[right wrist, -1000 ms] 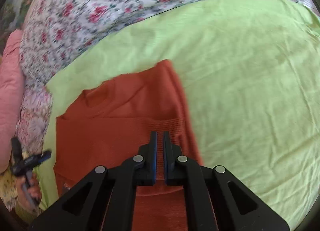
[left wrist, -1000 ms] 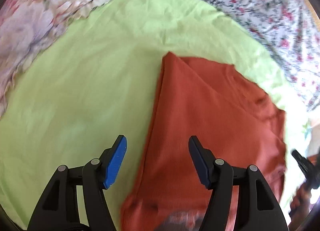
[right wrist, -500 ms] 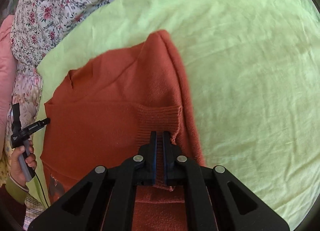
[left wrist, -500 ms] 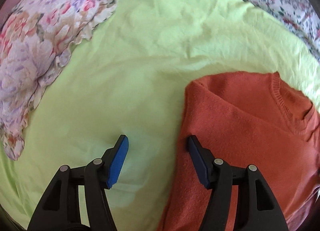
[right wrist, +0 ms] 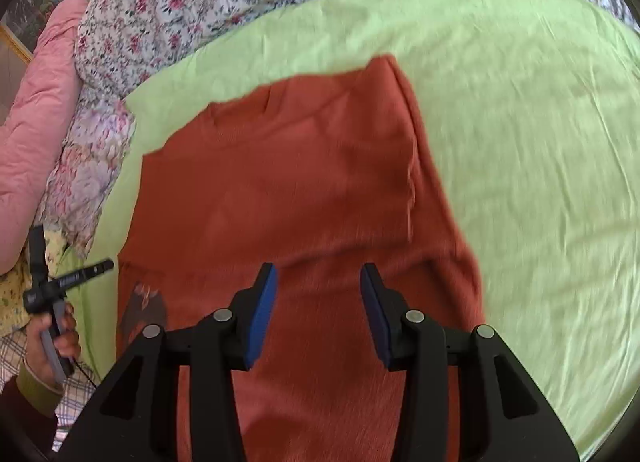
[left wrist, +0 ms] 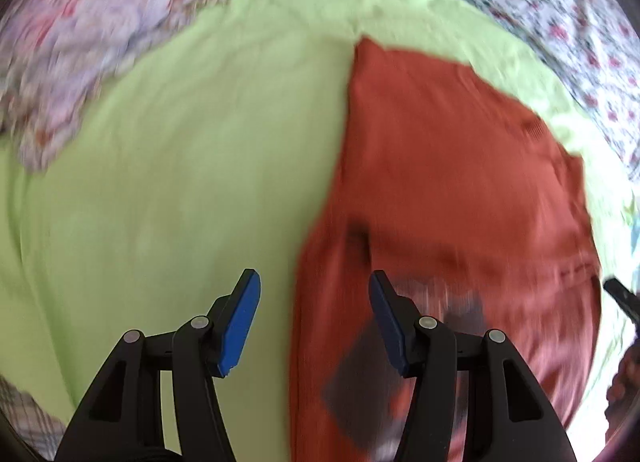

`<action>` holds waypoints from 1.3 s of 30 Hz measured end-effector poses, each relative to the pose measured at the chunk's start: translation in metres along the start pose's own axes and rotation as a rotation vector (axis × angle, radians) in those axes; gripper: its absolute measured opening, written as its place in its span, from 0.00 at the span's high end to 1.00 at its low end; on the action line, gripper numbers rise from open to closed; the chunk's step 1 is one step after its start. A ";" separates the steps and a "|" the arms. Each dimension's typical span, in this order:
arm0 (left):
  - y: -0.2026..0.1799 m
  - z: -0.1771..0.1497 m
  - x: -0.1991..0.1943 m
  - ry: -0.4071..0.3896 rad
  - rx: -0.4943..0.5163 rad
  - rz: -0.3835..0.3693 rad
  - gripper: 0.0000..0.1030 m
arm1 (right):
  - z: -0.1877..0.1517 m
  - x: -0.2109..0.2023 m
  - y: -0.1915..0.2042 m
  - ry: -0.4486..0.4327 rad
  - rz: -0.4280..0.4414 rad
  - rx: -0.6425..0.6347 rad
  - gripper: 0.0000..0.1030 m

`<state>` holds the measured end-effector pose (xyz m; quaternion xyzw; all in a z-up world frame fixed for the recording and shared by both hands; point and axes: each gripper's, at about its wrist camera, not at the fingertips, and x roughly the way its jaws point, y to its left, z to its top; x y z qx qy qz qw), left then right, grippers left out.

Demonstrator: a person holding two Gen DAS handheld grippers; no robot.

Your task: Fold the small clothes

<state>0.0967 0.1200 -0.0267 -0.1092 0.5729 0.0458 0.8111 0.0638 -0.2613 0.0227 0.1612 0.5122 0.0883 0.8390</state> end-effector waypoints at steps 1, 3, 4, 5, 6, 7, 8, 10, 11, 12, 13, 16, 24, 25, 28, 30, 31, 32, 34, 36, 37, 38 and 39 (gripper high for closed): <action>0.000 -0.012 -0.003 0.010 0.003 -0.002 0.44 | -0.007 -0.003 0.001 0.001 -0.002 -0.003 0.57; 0.003 -0.044 -0.011 0.039 0.002 -0.013 0.44 | -0.024 -0.011 0.004 0.004 -0.004 0.000 0.57; 0.004 -0.056 -0.013 0.054 0.002 -0.016 0.44 | -0.030 -0.014 0.004 0.005 -0.004 0.003 0.57; 0.007 -0.064 -0.012 0.063 0.002 -0.016 0.44 | -0.038 -0.019 0.004 0.006 -0.004 0.006 0.57; 0.007 -0.078 -0.015 0.077 0.007 -0.017 0.44 | -0.046 -0.023 0.005 0.008 -0.005 0.010 0.57; 0.007 -0.090 -0.017 0.085 0.013 -0.018 0.44 | -0.052 -0.026 0.006 0.011 -0.004 0.012 0.57; 0.007 -0.099 -0.019 0.094 0.019 -0.016 0.44 | -0.060 -0.030 0.007 0.016 -0.005 0.009 0.57; 0.008 -0.115 -0.020 0.109 0.027 -0.019 0.44 | -0.072 -0.035 0.009 0.020 -0.015 0.001 0.57; 0.009 -0.125 -0.021 0.119 0.026 -0.025 0.44 | -0.078 -0.038 0.009 0.021 -0.020 -0.002 0.57; 0.010 -0.131 -0.019 0.125 0.027 -0.030 0.44 | -0.086 -0.042 0.009 0.022 -0.023 0.000 0.57; 0.011 -0.136 -0.017 0.129 0.029 -0.033 0.44 | -0.091 -0.045 0.008 0.020 -0.024 0.002 0.57; 0.012 -0.146 -0.015 0.140 0.031 -0.036 0.44 | -0.105 -0.055 0.005 0.006 -0.029 0.018 0.57; 0.013 -0.161 -0.011 0.146 0.019 -0.086 0.44 | -0.136 -0.078 -0.005 -0.024 -0.050 0.045 0.57; 0.015 -0.163 -0.010 0.155 0.002 -0.113 0.45 | -0.140 -0.080 -0.008 -0.025 -0.054 0.048 0.57; 0.012 -0.166 -0.006 0.160 -0.003 -0.138 0.46 | -0.150 -0.087 -0.016 -0.025 -0.063 0.059 0.57; 0.010 -0.167 -0.006 0.154 0.011 -0.164 0.61 | -0.156 -0.092 -0.022 -0.025 -0.073 0.075 0.57; 0.009 -0.167 -0.007 0.157 0.018 -0.192 0.80 | -0.160 -0.094 -0.027 -0.023 -0.081 0.087 0.57; 0.010 -0.167 -0.007 0.158 0.023 -0.203 0.94 | -0.164 -0.096 -0.031 -0.021 -0.086 0.098 0.57; 0.008 -0.170 -0.013 0.131 0.055 -0.199 0.97 | -0.170 -0.100 -0.039 -0.014 -0.104 0.114 0.57; 0.011 -0.171 -0.023 0.085 0.063 -0.206 0.98 | -0.176 -0.103 -0.047 0.003 -0.122 0.118 0.57; 0.017 -0.171 -0.027 0.067 0.053 -0.219 0.98 | -0.179 -0.105 -0.050 0.008 -0.123 0.122 0.57; 0.024 -0.172 -0.033 0.064 0.049 -0.225 0.98 | -0.182 -0.107 -0.053 0.011 -0.121 0.129 0.57; 0.028 -0.173 -0.035 0.060 0.048 -0.232 0.97 | -0.185 -0.109 -0.057 0.016 -0.122 0.137 0.57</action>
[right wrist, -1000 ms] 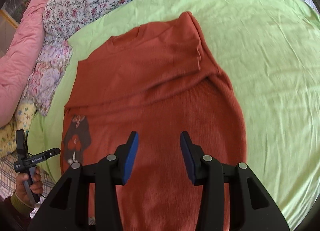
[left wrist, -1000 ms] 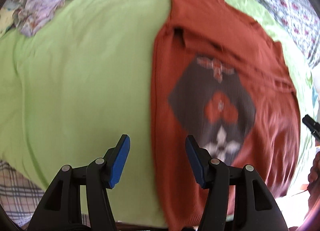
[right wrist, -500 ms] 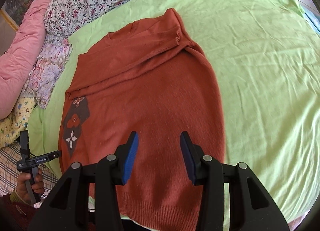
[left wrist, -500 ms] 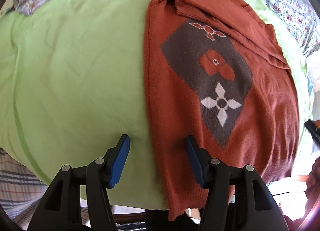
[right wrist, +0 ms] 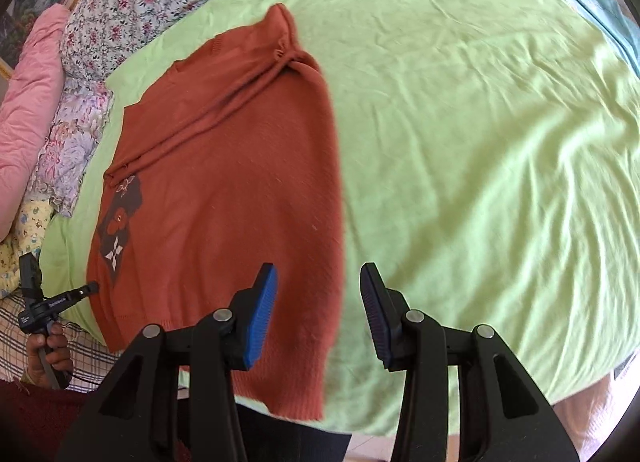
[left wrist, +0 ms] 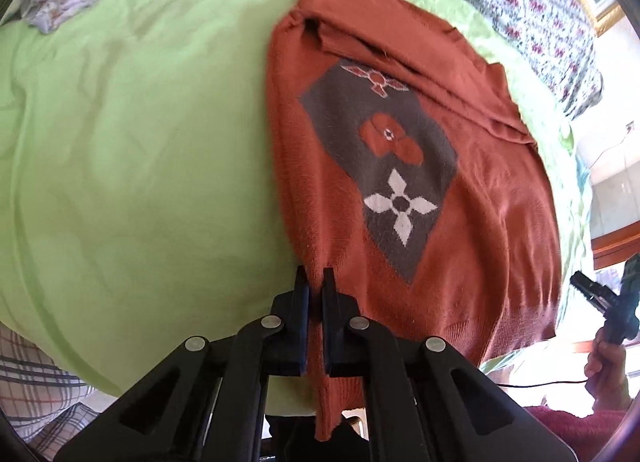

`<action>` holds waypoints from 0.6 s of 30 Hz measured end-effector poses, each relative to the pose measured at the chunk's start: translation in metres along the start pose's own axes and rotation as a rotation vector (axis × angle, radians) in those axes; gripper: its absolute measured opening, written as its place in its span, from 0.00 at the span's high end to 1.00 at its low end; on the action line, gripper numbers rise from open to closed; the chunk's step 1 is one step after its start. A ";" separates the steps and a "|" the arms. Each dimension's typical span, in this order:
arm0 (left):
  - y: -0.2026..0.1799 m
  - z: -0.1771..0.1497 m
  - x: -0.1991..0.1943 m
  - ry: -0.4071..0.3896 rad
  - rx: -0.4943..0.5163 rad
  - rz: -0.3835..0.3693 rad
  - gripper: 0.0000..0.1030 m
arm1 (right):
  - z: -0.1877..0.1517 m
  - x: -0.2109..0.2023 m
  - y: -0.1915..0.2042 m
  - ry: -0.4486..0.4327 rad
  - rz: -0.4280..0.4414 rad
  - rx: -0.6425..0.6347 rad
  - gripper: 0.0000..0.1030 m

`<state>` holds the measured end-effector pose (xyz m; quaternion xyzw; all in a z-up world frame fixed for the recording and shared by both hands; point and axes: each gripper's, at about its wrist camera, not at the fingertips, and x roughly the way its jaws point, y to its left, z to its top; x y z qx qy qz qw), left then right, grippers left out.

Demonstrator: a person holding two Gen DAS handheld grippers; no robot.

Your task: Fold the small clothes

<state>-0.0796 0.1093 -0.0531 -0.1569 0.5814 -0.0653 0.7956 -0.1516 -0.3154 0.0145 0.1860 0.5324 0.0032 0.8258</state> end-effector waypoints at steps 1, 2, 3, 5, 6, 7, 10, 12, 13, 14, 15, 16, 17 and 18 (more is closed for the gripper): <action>0.002 0.000 -0.001 0.000 0.001 -0.006 0.97 | -0.002 -0.001 -0.003 0.005 0.000 0.005 0.57; 0.005 0.000 -0.001 0.002 0.000 -0.002 0.97 | -0.004 -0.001 -0.006 0.010 0.004 0.011 0.57; 0.006 -0.001 0.001 0.009 -0.004 0.004 0.97 | -0.007 0.000 -0.008 0.020 0.011 0.020 0.57; 0.007 -0.002 0.003 0.030 -0.008 0.005 0.96 | -0.011 0.004 -0.011 0.038 0.027 0.033 0.57; 0.008 -0.003 0.005 0.044 -0.009 0.003 0.90 | -0.012 0.007 -0.012 0.048 0.036 0.036 0.57; 0.006 -0.005 0.009 0.062 -0.018 -0.001 0.84 | -0.014 0.009 -0.012 0.056 0.044 0.036 0.57; 0.010 -0.014 0.018 0.115 -0.056 -0.046 0.52 | -0.019 0.018 -0.011 0.089 0.091 0.046 0.57; 0.010 -0.021 0.022 0.133 -0.059 -0.051 0.49 | -0.025 0.025 -0.012 0.115 0.111 0.059 0.57; 0.007 -0.022 0.022 0.130 -0.047 -0.040 0.49 | -0.027 0.026 -0.012 0.113 0.114 0.063 0.57; 0.005 -0.024 0.023 0.128 -0.036 -0.030 0.49 | -0.029 0.026 -0.013 0.105 0.121 0.068 0.57; 0.002 -0.024 0.024 0.128 -0.028 -0.025 0.50 | -0.030 0.026 -0.013 0.100 0.132 0.076 0.57; -0.002 -0.024 0.026 0.127 -0.018 -0.018 0.50 | -0.030 0.027 -0.014 0.100 0.143 0.080 0.57; -0.004 -0.024 0.027 0.124 -0.007 -0.011 0.56 | -0.030 0.028 -0.013 0.103 0.157 0.078 0.57; -0.007 -0.024 0.028 0.118 0.013 0.000 0.72 | -0.032 0.029 -0.012 0.109 0.171 0.062 0.57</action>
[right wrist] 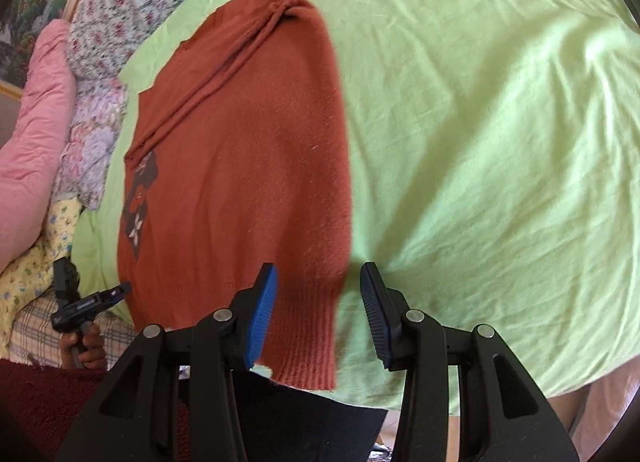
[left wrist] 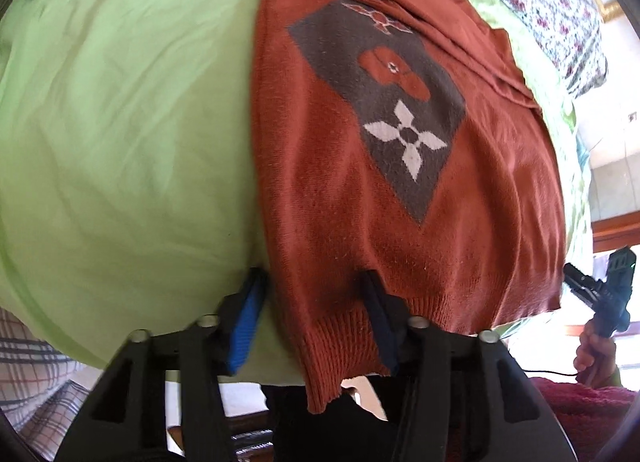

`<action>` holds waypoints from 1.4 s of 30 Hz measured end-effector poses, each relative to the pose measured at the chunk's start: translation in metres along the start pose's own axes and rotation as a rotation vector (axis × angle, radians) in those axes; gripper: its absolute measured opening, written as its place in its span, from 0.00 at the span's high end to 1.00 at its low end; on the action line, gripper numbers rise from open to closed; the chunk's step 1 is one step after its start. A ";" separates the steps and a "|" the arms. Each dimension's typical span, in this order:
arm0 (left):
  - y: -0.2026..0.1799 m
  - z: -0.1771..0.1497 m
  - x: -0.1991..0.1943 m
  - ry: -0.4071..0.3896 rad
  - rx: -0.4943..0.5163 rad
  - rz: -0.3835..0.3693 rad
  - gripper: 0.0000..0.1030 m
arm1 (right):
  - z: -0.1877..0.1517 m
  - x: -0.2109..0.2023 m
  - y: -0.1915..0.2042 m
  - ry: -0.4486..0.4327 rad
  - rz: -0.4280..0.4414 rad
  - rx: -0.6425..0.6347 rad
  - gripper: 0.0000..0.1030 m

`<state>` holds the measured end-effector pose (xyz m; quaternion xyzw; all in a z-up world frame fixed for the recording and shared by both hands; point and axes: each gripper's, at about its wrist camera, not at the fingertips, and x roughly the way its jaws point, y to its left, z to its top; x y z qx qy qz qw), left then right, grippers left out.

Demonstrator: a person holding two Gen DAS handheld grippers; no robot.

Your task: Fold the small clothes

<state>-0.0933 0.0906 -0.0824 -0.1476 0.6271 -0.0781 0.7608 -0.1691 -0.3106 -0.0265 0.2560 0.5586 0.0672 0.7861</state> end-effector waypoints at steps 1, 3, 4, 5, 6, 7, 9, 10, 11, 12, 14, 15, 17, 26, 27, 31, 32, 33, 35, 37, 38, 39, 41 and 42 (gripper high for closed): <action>-0.002 0.000 0.001 -0.001 0.016 0.018 0.82 | 0.000 0.001 0.002 0.004 0.004 -0.019 0.57; 0.002 -0.001 0.001 0.004 0.019 0.006 0.96 | 0.000 0.006 0.007 0.018 -0.007 -0.062 0.86; 0.003 -0.002 -0.001 0.001 0.019 0.001 0.97 | 0.000 0.009 0.007 0.036 -0.012 -0.062 0.90; 0.003 -0.003 -0.006 -0.010 0.028 -0.005 0.97 | 0.000 0.009 0.007 0.037 -0.012 -0.060 0.90; 0.004 -0.003 -0.010 -0.021 0.035 -0.010 0.98 | -0.001 0.005 0.008 0.028 -0.014 -0.073 0.90; 0.004 -0.005 -0.014 -0.034 0.043 -0.014 0.98 | -0.002 0.002 0.010 0.024 -0.022 -0.090 0.90; 0.007 -0.008 -0.015 -0.045 0.049 -0.023 0.98 | -0.004 -0.004 0.009 0.024 -0.021 -0.113 0.91; 0.010 -0.008 -0.014 -0.038 0.040 -0.024 0.98 | -0.003 -0.005 0.007 0.026 -0.014 -0.110 0.91; 0.011 -0.007 -0.017 -0.042 0.032 -0.037 0.98 | -0.001 -0.005 0.006 0.028 -0.010 -0.104 0.91; 0.012 -0.006 -0.022 -0.053 0.028 -0.051 0.98 | 0.001 -0.006 0.006 0.029 -0.001 -0.098 0.91; 0.011 -0.003 -0.032 -0.080 0.023 -0.085 0.98 | 0.004 -0.012 0.010 0.015 0.037 -0.097 0.91; 0.012 -0.001 -0.038 -0.093 0.019 -0.103 0.98 | 0.006 -0.017 0.014 0.002 0.066 -0.102 0.91; 0.012 0.003 -0.046 -0.110 0.008 -0.121 0.98 | 0.012 -0.026 0.020 -0.018 0.103 -0.112 0.91; 0.007 0.064 -0.099 -0.296 -0.076 -0.246 0.98 | 0.062 -0.064 0.046 -0.190 0.207 -0.086 0.91; 0.006 0.074 -0.104 -0.315 -0.074 -0.252 0.98 | 0.073 -0.067 0.049 -0.212 0.223 -0.083 0.91; 0.008 0.119 -0.114 -0.379 -0.083 -0.276 0.98 | 0.116 -0.070 0.053 -0.268 0.261 -0.068 0.91; 0.008 0.132 -0.114 -0.392 -0.086 -0.273 0.98 | 0.127 -0.067 0.055 -0.279 0.262 -0.070 0.91; 0.007 0.147 -0.114 -0.410 -0.087 -0.268 0.98 | 0.142 -0.065 0.059 -0.290 0.256 -0.078 0.91; 0.006 0.176 -0.109 -0.435 -0.091 -0.252 0.98 | 0.165 -0.057 0.064 -0.302 0.250 -0.100 0.91; 0.007 0.199 -0.102 -0.449 -0.101 -0.238 0.98 | 0.188 -0.046 0.069 -0.306 0.241 -0.114 0.91; 0.008 0.214 -0.095 -0.449 -0.112 -0.226 0.98 | 0.201 -0.038 0.072 -0.306 0.233 -0.119 0.91; 0.008 0.225 -0.091 -0.449 -0.121 -0.217 0.98 | 0.211 -0.034 0.072 -0.306 0.228 -0.124 0.91; 0.008 0.243 -0.078 -0.446 -0.136 -0.199 0.98 | 0.232 -0.020 0.073 -0.302 0.206 -0.138 0.91; 0.008 0.253 -0.072 -0.442 -0.142 -0.186 0.98 | 0.244 -0.012 0.074 -0.299 0.201 -0.137 0.91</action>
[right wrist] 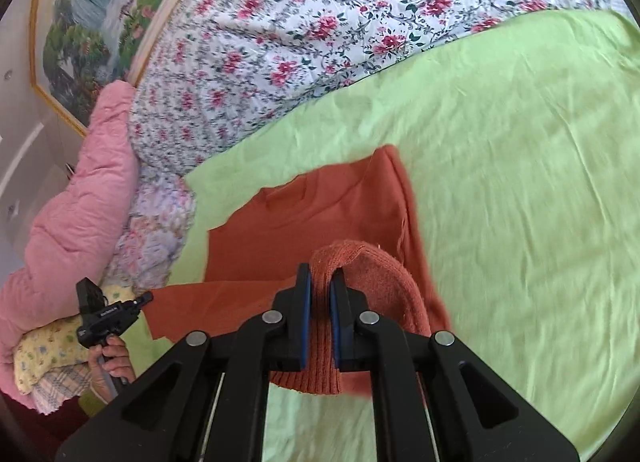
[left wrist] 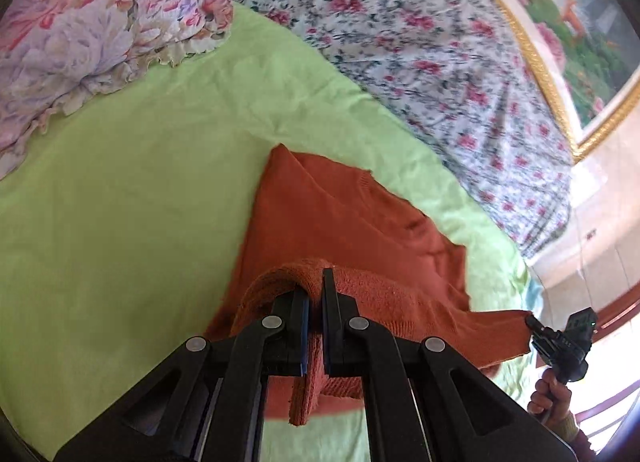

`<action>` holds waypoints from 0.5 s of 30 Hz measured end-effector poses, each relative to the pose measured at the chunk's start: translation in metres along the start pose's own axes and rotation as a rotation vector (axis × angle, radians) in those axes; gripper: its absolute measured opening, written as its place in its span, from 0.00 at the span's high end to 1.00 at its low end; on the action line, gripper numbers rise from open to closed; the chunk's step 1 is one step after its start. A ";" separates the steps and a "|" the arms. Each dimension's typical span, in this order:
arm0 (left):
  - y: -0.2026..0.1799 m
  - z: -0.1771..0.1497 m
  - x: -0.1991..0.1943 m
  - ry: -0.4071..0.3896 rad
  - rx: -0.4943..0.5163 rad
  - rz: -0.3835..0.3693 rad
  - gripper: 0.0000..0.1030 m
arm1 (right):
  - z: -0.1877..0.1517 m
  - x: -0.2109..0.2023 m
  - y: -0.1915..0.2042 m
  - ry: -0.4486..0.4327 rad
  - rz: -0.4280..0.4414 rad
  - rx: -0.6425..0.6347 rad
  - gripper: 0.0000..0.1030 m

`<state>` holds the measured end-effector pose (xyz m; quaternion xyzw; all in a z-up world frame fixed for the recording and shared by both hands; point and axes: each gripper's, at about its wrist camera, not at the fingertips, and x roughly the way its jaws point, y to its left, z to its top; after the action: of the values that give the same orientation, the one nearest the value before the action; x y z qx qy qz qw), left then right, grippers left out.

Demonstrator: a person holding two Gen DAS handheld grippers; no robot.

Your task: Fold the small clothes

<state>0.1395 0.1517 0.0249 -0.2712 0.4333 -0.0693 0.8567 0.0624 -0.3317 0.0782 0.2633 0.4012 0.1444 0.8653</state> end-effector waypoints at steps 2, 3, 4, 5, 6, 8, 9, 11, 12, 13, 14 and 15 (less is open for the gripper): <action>0.001 0.007 0.013 0.002 0.000 0.009 0.98 | 0.014 0.019 -0.006 0.007 -0.013 -0.004 0.91; 0.000 0.011 0.021 0.005 0.005 0.017 0.98 | 0.018 0.025 -0.009 0.011 -0.024 -0.007 0.91; 0.001 0.014 0.025 0.007 0.008 0.021 0.98 | 0.024 0.033 -0.013 0.016 -0.036 -0.007 0.91; 0.001 0.020 0.034 0.009 0.008 0.023 0.98 | 0.029 0.041 -0.018 0.020 -0.044 -0.001 0.91; 0.000 0.022 0.037 0.010 0.011 0.025 0.98 | 0.033 0.047 -0.022 0.021 -0.050 0.005 0.91; 0.000 0.029 0.047 0.011 0.017 0.033 0.98 | 0.041 0.058 -0.031 0.022 -0.064 0.018 0.91; 0.001 0.034 0.056 0.017 0.018 0.038 0.98 | 0.044 0.065 -0.038 0.024 -0.077 0.030 0.91; 0.003 0.041 0.073 0.031 0.015 0.047 0.98 | 0.049 0.076 -0.046 0.034 -0.092 0.044 0.91; 0.006 0.045 0.084 0.043 0.007 0.057 0.98 | 0.050 0.084 -0.052 0.044 -0.102 0.054 0.91; 0.008 0.047 0.093 0.052 0.003 0.068 0.98 | 0.051 0.092 -0.058 0.057 -0.111 0.064 0.91; 0.014 0.049 0.106 0.065 -0.009 0.086 0.98 | 0.051 0.098 -0.061 0.067 -0.116 0.070 0.91; 0.018 0.050 0.113 0.073 -0.018 0.096 0.98 | 0.052 0.105 -0.065 0.077 -0.119 0.079 0.91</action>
<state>0.2459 0.1465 -0.0406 -0.2549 0.4775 -0.0342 0.8401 0.1717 -0.3543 0.0039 0.2674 0.4547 0.0869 0.8451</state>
